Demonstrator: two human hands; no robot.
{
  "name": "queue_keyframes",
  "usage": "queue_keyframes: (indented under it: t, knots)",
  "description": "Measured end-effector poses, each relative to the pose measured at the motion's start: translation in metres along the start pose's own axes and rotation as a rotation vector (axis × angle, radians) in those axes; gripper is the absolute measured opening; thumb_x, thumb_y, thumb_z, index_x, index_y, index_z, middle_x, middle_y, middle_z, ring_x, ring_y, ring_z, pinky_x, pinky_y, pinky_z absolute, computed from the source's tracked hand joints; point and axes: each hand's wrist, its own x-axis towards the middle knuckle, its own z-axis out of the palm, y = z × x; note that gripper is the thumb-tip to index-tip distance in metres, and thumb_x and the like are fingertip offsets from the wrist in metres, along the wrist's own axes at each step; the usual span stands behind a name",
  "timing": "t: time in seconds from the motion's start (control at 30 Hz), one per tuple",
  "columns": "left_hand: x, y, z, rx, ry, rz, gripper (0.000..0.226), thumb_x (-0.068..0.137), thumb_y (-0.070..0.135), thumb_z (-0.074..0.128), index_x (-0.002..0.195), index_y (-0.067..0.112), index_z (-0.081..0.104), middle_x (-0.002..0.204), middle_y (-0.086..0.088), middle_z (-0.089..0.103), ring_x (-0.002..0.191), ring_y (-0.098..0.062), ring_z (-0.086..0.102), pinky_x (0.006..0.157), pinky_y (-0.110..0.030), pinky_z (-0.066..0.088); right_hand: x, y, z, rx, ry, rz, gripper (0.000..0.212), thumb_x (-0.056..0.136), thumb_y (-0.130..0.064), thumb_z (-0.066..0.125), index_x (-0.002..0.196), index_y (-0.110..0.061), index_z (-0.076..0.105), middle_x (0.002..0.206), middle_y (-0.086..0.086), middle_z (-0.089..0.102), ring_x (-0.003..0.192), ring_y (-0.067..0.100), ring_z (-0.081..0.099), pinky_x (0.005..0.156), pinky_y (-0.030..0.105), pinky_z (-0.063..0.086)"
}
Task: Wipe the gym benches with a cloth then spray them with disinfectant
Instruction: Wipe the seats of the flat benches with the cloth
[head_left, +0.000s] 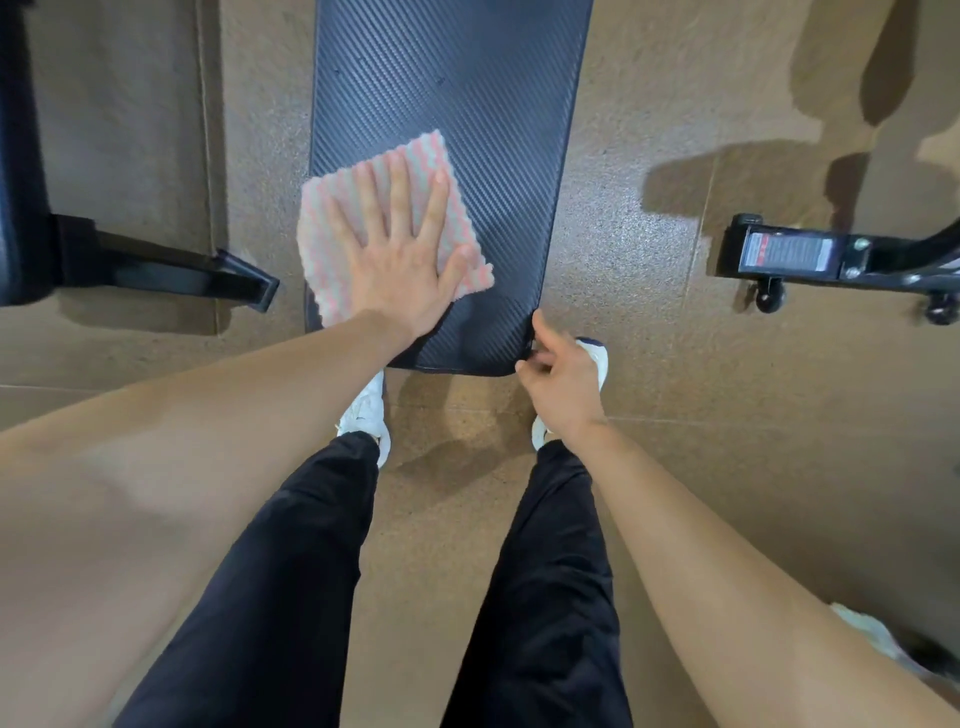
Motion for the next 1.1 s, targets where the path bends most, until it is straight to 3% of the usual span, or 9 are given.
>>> queue_keyframes:
  t: [0.13, 0.2, 0.4, 0.53, 0.67, 0.8, 0.9, 0.97, 1.1]
  knots:
    - [0.009, 0.061, 0.008, 0.087, 0.0, 0.112, 0.077, 0.1, 0.066, 0.012, 0.165, 0.026, -0.002, 0.172, -0.014, -0.005, 0.156, -0.044, -0.005, 0.117, -0.075, 0.007, 0.005, 0.01, -0.022, 0.068, -0.184, -0.037, 0.071, 0.094, -0.003, 0.063, 0.155, -0.029, 0.038, 0.131, -0.008, 0.063, 0.099, 0.01, 0.069, 0.087, 0.019, 0.054]
    - [0.013, 0.08, 0.01, 0.11, -0.013, 0.13, 0.077, 0.1, 0.067, 0.013, 0.165, 0.027, -0.001, 0.172, -0.013, -0.006, 0.157, -0.043, -0.006, 0.117, -0.074, 0.008, 0.011, 0.015, -0.036, 0.106, -0.267, -0.05, 0.067, 0.094, -0.002, 0.064, 0.153, -0.026, 0.043, 0.135, -0.015, 0.059, 0.102, 0.011, 0.069, 0.089, 0.023, 0.056]
    - [0.017, 0.067, 0.002, 0.129, -0.02, 0.0, 0.076, 0.099, 0.076, 0.016, 0.162, 0.041, -0.008, 0.173, -0.005, -0.01, 0.157, -0.041, -0.009, 0.118, -0.074, 0.004, 0.043, 0.018, -0.102, 0.008, -0.337, -0.052, 0.053, 0.096, -0.004, 0.064, 0.145, -0.021, 0.053, 0.128, -0.004, 0.062, 0.086, -0.012, 0.06, 0.074, 0.001, 0.043]
    - [0.04, 0.038, -0.02, 0.04, 0.025, -0.278, 0.074, 0.099, 0.076, 0.012, 0.159, 0.044, -0.017, 0.172, -0.003, -0.015, 0.156, -0.042, -0.013, 0.117, -0.076, 0.001, 0.09, -0.011, -0.143, -0.095, -0.361, -0.174, 0.051, 0.097, -0.01, 0.065, 0.144, -0.027, 0.053, 0.125, -0.01, 0.061, 0.09, -0.014, 0.06, 0.091, 0.016, 0.049]
    - [0.073, 0.021, -0.035, -0.02, 0.041, -0.398, 0.072, 0.097, 0.078, 0.01, 0.156, 0.049, -0.02, 0.172, 0.001, -0.017, 0.156, -0.04, -0.017, 0.116, -0.078, 0.0, 0.142, -0.064, -0.161, -0.188, -0.351, -0.328, 0.052, 0.097, -0.013, 0.066, 0.146, -0.024, 0.051, 0.128, -0.005, 0.059, 0.09, -0.002, 0.061, 0.088, 0.021, 0.051]
    - [0.093, 0.027, -0.04, -0.081, 0.081, -0.51, 0.071, 0.098, 0.075, 0.009, 0.157, 0.047, -0.019, 0.171, 0.001, -0.018, 0.155, -0.039, -0.019, 0.116, -0.078, -0.003, 0.187, -0.112, -0.16, -0.292, -0.24, -0.486, 0.067, 0.094, -0.022, 0.071, 0.153, -0.025, 0.04, 0.148, 0.0, 0.048, 0.118, 0.017, 0.057, 0.098, 0.028, 0.047]
    - [0.096, 0.038, -0.036, -0.114, 0.121, -0.526, 0.072, 0.099, 0.073, 0.009, 0.159, 0.042, -0.017, 0.172, -0.003, -0.016, 0.155, -0.042, -0.019, 0.116, -0.076, -0.004, 0.211, -0.135, -0.152, -0.371, -0.153, -0.564, 0.085, 0.09, -0.026, 0.076, 0.16, -0.024, 0.028, 0.166, -0.002, 0.023, 0.147, 0.016, 0.032, 0.122, 0.033, 0.026]
    - [0.097, 0.05, -0.03, -0.123, 0.145, -0.501, 0.074, 0.1, 0.073, 0.009, 0.16, 0.039, -0.016, 0.172, -0.007, -0.013, 0.155, -0.044, -0.017, 0.117, -0.076, -0.001, 0.221, -0.141, -0.146, -0.469, -0.125, -0.585, 0.094, 0.089, -0.027, 0.077, 0.162, -0.023, 0.018, 0.17, -0.007, 0.011, 0.154, 0.012, 0.017, 0.119, 0.025, 0.012]
    - [0.1, 0.08, -0.015, -0.089, 0.166, -0.38, 0.078, 0.099, 0.075, 0.015, 0.163, 0.037, -0.007, 0.172, -0.01, -0.008, 0.156, -0.045, -0.01, 0.116, -0.076, 0.007, 0.229, -0.137, -0.145, -0.593, -0.105, -0.638, 0.097, 0.09, -0.034, 0.076, 0.163, -0.028, 0.012, 0.17, -0.01, 0.009, 0.155, 0.016, 0.017, 0.119, 0.03, 0.019]
